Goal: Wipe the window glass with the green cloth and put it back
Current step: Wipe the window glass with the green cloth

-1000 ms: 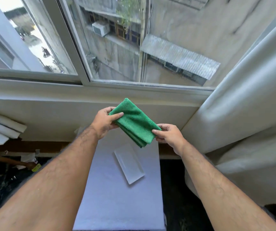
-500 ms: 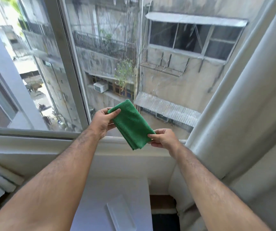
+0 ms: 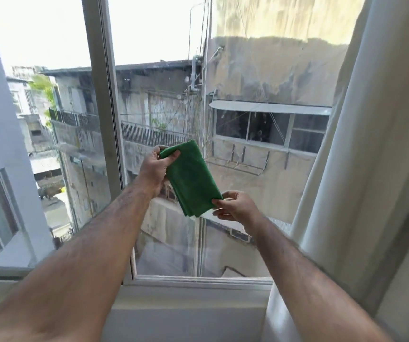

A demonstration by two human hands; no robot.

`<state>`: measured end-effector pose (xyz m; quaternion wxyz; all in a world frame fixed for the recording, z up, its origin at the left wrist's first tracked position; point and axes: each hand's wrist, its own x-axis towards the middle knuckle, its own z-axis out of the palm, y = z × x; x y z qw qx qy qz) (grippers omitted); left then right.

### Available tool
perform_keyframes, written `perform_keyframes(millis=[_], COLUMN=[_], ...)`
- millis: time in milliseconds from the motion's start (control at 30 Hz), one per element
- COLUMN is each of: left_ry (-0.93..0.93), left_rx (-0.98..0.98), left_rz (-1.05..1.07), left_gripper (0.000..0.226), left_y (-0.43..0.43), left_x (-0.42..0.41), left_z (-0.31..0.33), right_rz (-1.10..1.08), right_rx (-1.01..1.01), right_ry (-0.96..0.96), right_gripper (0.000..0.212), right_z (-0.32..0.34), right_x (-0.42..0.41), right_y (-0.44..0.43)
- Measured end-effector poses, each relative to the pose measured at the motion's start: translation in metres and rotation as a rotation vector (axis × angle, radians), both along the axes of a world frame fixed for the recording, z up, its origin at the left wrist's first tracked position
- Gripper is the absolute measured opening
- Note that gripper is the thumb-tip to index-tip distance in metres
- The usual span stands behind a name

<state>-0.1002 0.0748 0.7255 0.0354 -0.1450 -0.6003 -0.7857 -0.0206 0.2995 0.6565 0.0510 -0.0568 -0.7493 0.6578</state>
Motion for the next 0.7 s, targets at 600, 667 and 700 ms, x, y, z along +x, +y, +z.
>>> perform_keyframes(millis=[600,667,700], left_ry=[0.547,0.643,0.698], left_rx=[-0.534,-0.587,-0.621], left_rz=[0.556,0.697,0.788], left_gripper=[0.028,0.03,0.03], left_y=[-0.005,0.002,0.005], left_x=[-0.091,-0.096,-0.098], left_z=[0.166,0.163,0.16], right_rz=[-0.854,-0.873,-0.875], right_rx=[1.14,1.173,1.172], right_ry=[0.812,0.809,0.801], right_gripper=[0.069,0.07,0.071], right_z=[0.159,0.164,0.165], right_x=[-0.06,-0.068,-0.072], right_y=[0.147,0.161,0.167])
